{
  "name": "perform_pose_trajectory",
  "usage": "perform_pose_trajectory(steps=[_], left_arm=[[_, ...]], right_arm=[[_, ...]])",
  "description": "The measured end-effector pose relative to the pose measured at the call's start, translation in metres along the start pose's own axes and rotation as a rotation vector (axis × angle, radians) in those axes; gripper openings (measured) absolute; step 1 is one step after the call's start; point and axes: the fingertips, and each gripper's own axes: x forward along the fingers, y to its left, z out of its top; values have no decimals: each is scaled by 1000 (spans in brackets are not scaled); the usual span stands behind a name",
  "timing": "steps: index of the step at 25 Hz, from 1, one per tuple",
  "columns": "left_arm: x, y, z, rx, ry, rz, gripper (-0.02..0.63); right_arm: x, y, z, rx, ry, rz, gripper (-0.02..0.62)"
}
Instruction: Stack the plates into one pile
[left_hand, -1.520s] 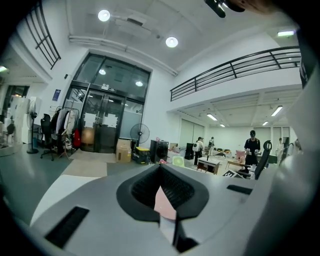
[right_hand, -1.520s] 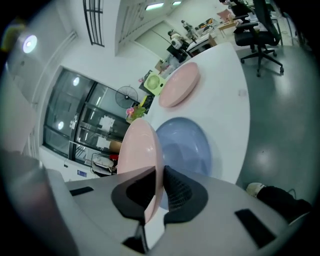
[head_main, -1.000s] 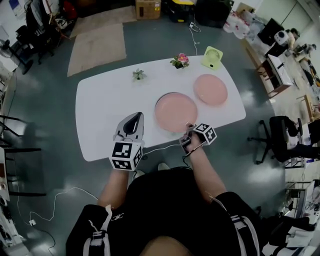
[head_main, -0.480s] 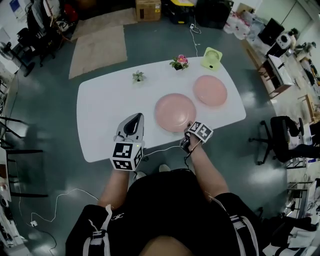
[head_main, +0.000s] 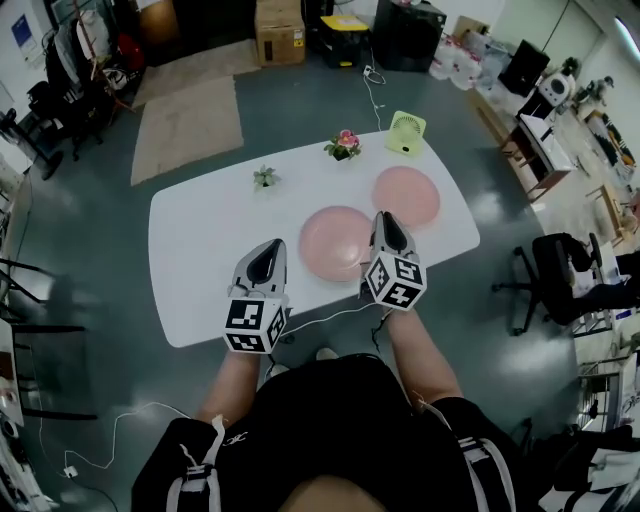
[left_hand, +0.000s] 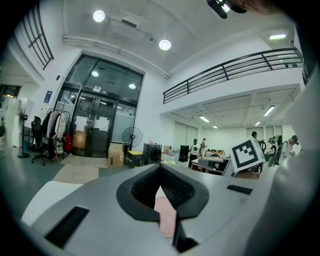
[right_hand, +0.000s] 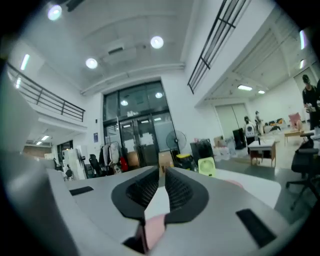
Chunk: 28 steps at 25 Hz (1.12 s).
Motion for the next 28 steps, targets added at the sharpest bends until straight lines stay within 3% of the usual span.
perform_pose_trajectory(steps=[3,5,11,20,24,28], left_arm=[[-2,2,3,4,-14,4,12],[-5,6,7,-2,-20,3,12],[-21,31,10,-29,-23,8,12],[-36,103,-5,-85,-10,-5,12],[-19,113,-16,-98,-3,8,12],[10,72,-29,-79,9,15,12]], right_arm=[[-23,29,40,-76,-141,53,12],[-33,47,51,-105,-176,88,12],[-32,82,38,-115,-149,118,12],[-20,145,18,-87,-111,105,12],[-9,136,5,-60,-89,104,12],[-3,82,5,-37,-102,114,14]])
